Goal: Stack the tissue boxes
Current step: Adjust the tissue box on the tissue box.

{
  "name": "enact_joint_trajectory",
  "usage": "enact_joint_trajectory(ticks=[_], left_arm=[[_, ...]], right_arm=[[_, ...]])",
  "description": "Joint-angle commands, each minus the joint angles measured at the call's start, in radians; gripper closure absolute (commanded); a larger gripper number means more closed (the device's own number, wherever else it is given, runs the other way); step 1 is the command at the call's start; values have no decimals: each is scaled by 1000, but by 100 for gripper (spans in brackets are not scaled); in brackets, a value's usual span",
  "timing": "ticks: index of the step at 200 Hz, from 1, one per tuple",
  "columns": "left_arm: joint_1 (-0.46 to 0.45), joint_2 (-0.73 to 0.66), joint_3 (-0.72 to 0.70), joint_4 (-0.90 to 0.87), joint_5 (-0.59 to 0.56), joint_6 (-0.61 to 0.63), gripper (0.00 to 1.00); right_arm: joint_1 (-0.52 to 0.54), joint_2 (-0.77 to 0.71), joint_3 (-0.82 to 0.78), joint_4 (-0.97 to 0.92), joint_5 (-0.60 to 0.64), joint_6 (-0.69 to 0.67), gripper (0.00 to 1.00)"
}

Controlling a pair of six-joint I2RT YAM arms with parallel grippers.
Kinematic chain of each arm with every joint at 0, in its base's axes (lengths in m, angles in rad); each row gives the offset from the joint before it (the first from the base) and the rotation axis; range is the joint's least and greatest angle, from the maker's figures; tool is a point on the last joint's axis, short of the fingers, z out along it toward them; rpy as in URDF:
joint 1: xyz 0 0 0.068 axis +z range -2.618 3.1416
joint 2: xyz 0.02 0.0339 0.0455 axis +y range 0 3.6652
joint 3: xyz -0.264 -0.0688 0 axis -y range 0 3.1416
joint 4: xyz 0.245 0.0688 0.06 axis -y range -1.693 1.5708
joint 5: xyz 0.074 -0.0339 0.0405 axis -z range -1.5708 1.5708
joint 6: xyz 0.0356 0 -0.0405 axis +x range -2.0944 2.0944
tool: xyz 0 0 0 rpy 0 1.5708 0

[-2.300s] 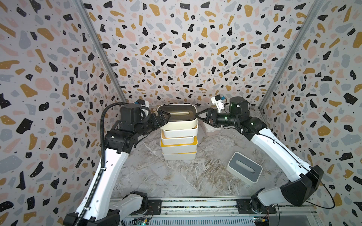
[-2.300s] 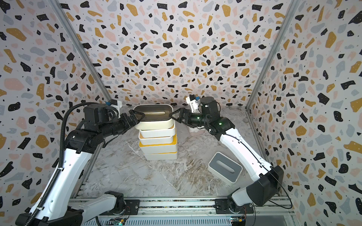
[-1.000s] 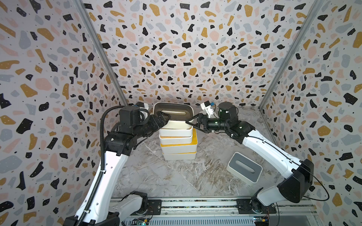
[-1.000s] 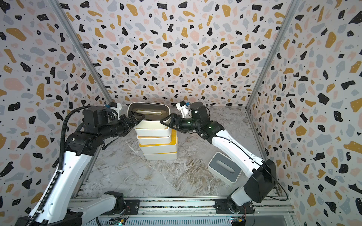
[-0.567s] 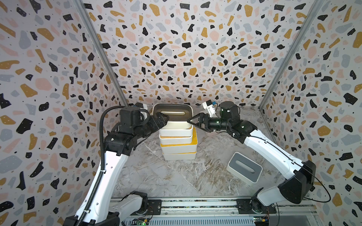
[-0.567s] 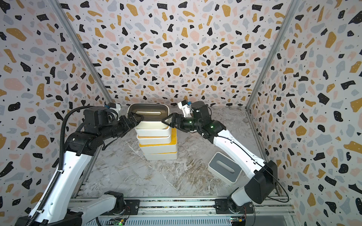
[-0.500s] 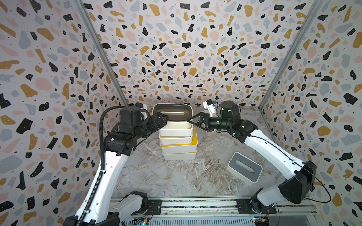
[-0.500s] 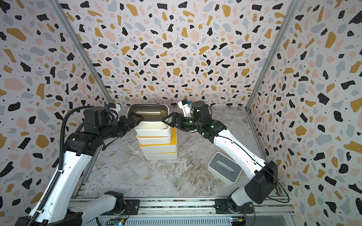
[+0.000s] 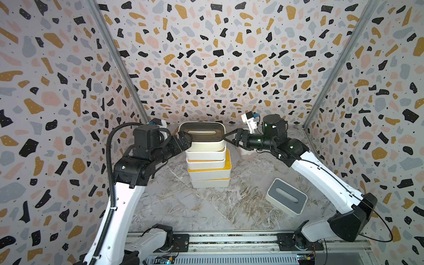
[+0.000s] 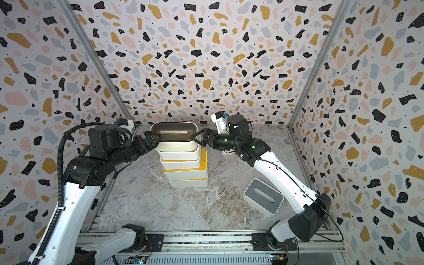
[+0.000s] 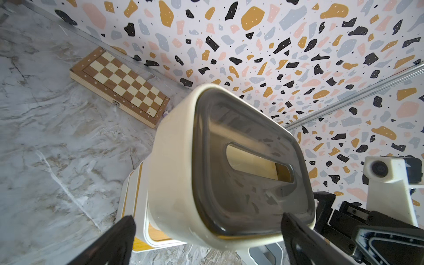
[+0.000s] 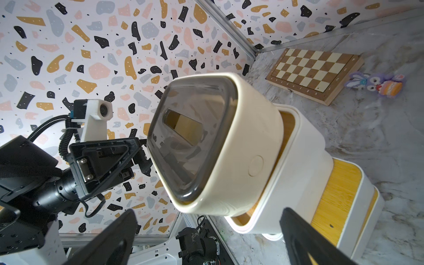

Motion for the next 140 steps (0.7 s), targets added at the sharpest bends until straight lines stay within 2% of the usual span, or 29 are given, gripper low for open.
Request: enact_joint_trajectory(ticks=[1, 62, 140], left_arm=[[0, -1, 43, 10, -1, 29, 0], [0, 24, 60, 78, 98, -3, 0], [0, 34, 68, 109, 156, -41, 1]], right_arm=[[5, 8, 65, -9, 0, -27, 1], [42, 101, 161, -10, -9, -28, 1], [73, 142, 259, 18, -48, -12, 1]])
